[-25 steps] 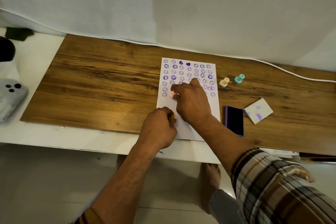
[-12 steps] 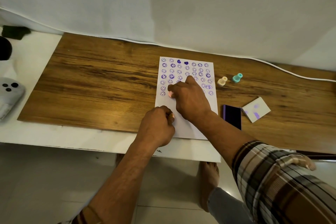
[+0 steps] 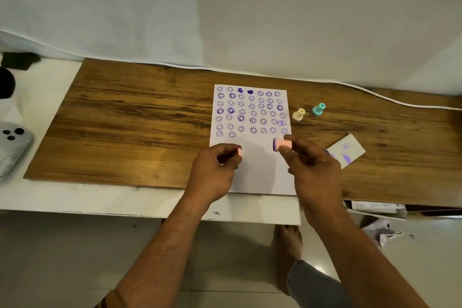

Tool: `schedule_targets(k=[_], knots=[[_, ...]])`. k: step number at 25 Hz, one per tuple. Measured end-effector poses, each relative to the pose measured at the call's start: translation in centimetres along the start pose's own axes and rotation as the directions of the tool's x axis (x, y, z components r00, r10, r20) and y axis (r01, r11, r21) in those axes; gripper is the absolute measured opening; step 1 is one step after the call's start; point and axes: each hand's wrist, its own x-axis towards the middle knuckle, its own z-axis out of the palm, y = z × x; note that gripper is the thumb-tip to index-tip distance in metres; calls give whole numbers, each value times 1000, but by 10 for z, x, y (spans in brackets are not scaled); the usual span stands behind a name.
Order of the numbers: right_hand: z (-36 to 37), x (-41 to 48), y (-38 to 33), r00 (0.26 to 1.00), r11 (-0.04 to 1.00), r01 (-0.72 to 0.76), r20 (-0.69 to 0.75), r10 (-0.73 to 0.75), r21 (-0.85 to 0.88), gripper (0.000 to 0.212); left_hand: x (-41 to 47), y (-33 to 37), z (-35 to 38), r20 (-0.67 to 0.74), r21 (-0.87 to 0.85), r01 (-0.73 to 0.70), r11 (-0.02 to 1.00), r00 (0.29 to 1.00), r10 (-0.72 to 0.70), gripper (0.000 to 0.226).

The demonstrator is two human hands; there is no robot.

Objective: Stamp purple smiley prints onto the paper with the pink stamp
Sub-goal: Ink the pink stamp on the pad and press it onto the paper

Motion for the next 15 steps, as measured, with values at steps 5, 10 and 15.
schedule_targets(k=[5, 10, 15], knots=[[-18, -15, 20, 996, 999, -2, 88, 6, -36, 27, -6, 3, 12, 126, -313, 105, 944, 990, -68, 27], [-15, 1, 28, 984, 997, 71, 167, -65, -29, 35, -7, 3, 26, 177, -307, 119, 944, 982, -66, 27], [-22, 5, 32, 979, 995, 87, 190, -77, -49, 38, -7, 3, 37, 224, -364, 133, 922, 973, -52, 27]])
